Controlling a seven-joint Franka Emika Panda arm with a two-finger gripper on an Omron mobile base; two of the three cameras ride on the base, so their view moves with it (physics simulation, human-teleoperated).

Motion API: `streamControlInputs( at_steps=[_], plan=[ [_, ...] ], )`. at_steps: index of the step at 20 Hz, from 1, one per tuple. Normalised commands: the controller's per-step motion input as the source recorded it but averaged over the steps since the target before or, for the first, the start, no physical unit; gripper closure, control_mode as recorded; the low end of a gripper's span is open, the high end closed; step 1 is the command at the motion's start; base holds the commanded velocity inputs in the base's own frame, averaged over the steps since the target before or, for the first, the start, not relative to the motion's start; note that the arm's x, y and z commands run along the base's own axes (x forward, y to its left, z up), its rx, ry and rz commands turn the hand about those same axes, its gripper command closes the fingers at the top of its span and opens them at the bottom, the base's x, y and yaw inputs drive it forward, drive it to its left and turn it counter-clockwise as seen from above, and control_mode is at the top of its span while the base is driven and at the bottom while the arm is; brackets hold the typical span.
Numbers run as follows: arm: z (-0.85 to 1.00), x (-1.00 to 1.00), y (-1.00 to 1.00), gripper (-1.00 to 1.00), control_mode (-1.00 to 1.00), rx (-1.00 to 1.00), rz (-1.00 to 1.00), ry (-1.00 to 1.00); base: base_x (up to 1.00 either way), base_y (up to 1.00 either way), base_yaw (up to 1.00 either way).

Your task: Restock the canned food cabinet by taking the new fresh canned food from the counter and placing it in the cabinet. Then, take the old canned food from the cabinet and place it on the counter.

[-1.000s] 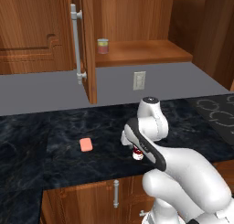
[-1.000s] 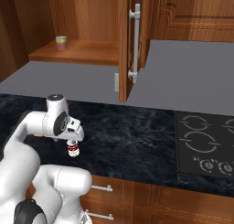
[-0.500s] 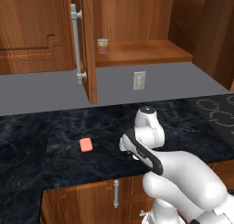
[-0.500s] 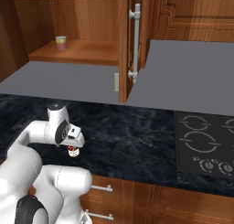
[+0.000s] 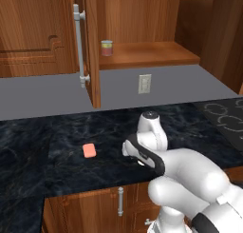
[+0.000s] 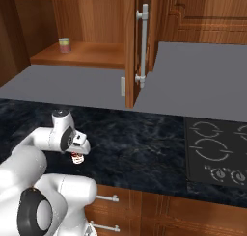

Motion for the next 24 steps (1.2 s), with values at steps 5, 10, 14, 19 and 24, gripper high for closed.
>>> streamControlInputs(
  at_steps=[5, 10, 14, 19, 24],
  plan=[
    [-0.18, 0.22, -0.02, -1.00, -1.00, 0.00, -0.01, 0.00, 0.00, 0.00, 0.00],
    [-0.25, 0.01, -0.22, 1.00, -1.00, -0.01, -0.01, 0.00, 0.00, 0.00, 0.00],
    [-0.02, 0.00, -0.03, 1.00, -1.00, 0.00, 0.00, 0.00, 0.00, 0.00, 0.00],
    [0.01, -0.05, -0.03, 1.00, -1.00, 0.00, 0.00, 0.00, 0.00, 0.00, 0.00],
    [0.50, -0.41, -0.36, 1.00, -1.00, 0.14, 0.00, -0.20, 0.00, 0.00, 0.00]
  ],
)
